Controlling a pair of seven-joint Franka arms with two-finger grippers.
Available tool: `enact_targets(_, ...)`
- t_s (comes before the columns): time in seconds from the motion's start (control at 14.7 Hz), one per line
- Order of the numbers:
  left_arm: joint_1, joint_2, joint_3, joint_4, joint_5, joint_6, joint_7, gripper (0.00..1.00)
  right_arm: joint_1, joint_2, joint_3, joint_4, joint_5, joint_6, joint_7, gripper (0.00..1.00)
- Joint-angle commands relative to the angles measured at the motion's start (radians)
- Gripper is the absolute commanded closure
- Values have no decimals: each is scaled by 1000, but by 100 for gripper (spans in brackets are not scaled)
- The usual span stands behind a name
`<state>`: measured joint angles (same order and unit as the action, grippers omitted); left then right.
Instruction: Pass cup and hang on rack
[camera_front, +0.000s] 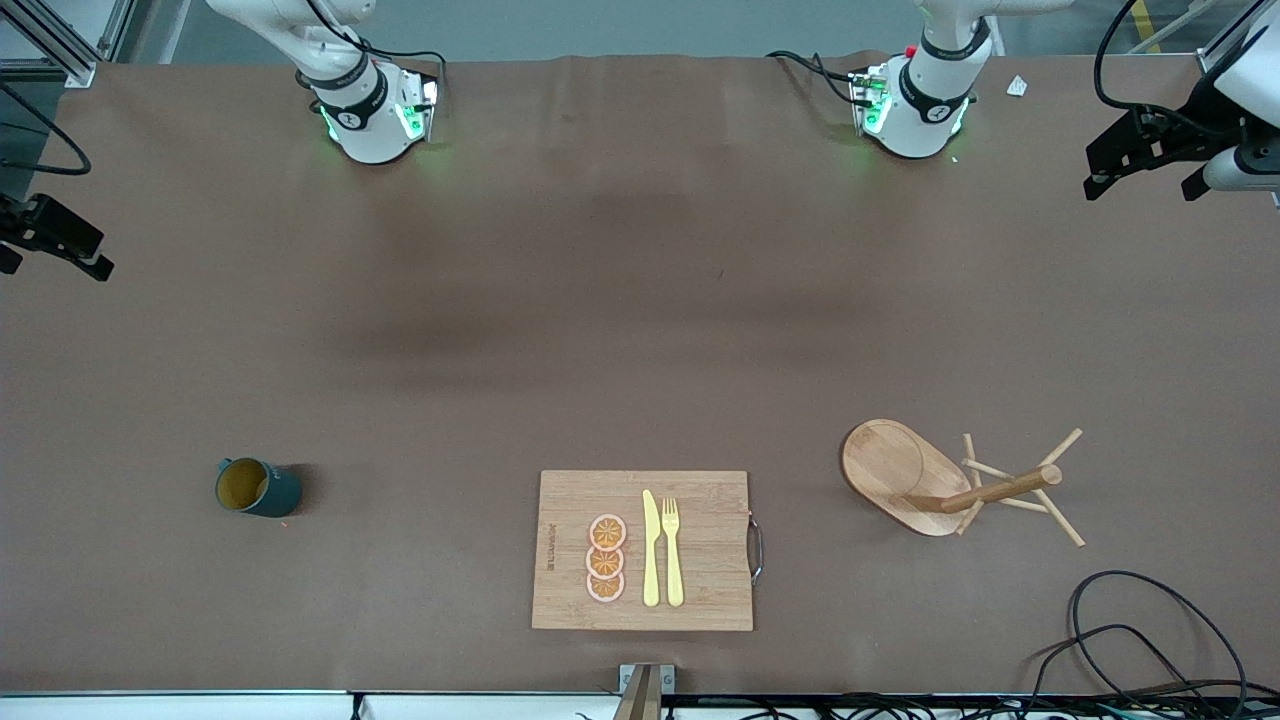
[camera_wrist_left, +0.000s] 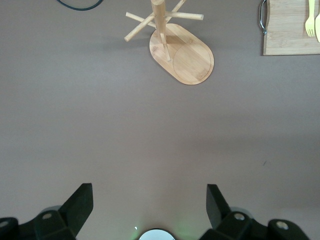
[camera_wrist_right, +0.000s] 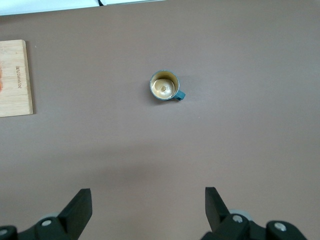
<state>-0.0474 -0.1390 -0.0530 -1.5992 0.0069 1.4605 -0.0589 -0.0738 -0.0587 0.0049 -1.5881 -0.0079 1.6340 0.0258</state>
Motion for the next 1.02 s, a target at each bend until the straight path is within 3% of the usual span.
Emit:
enact_targets(0.0,3,13,-1,27,15,-20,16,0,5,-17,0,-9,-11,-5,0,0)
enact_targets(0.61,4,24,1,33,16,-19,13,0,2,-4,-2,-13,-10,9,2,0)
enact_targets(0.95,4,21,1,28,16,-17,14,0,-7,147,-5,-13,-7,136,-1,0)
